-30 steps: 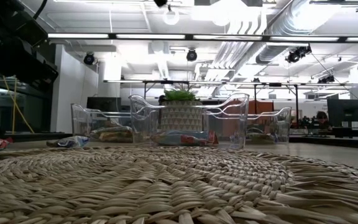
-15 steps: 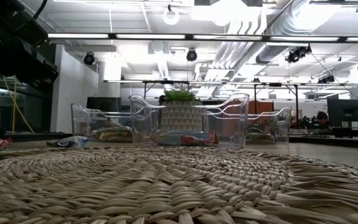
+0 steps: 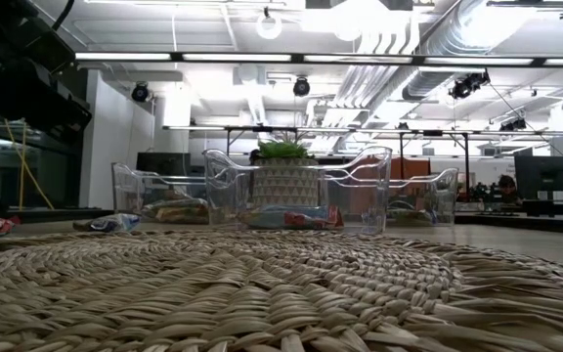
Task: Pick and place Granola Bars by type
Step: Put the red granola bar into the bottom transparent bin
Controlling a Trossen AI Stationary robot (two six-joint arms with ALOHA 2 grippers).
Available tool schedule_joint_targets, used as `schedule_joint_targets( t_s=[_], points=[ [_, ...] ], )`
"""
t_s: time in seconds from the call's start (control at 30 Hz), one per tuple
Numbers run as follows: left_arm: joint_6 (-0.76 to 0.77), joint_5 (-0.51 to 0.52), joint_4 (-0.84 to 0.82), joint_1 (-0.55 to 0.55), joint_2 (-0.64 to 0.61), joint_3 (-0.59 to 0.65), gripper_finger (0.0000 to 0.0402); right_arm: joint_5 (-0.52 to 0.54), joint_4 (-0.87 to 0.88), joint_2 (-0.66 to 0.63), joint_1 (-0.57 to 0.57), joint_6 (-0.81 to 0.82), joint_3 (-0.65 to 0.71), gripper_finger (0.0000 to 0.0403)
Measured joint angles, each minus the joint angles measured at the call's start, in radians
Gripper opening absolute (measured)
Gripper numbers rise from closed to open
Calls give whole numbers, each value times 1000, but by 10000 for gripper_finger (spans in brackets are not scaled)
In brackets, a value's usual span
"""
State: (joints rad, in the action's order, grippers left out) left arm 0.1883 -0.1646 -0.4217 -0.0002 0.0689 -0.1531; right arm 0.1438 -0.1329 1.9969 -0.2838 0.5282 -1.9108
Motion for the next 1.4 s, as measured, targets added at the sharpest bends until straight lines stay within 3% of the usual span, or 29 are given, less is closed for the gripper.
schedule_joint_targets(
  t_s=[0.27,0.57,0.87,1.07,1.4],
  points=[
    [0,0,0,0,0,0,1,-40,2,150,-23,59,-114,168],
    [0,0,0,0,0,0,1,-53,352,271,-17,127,-304,168],
    [0,0,0,0,0,0,1,-190,422,383,-17,168,-334,168],
    [0,0,0,0,0,0,1,-240,527,420,-17,-60,-332,168],
    [0,0,0,0,0,0,1,-191,622,425,-18,-505,-333,168]
  ],
)
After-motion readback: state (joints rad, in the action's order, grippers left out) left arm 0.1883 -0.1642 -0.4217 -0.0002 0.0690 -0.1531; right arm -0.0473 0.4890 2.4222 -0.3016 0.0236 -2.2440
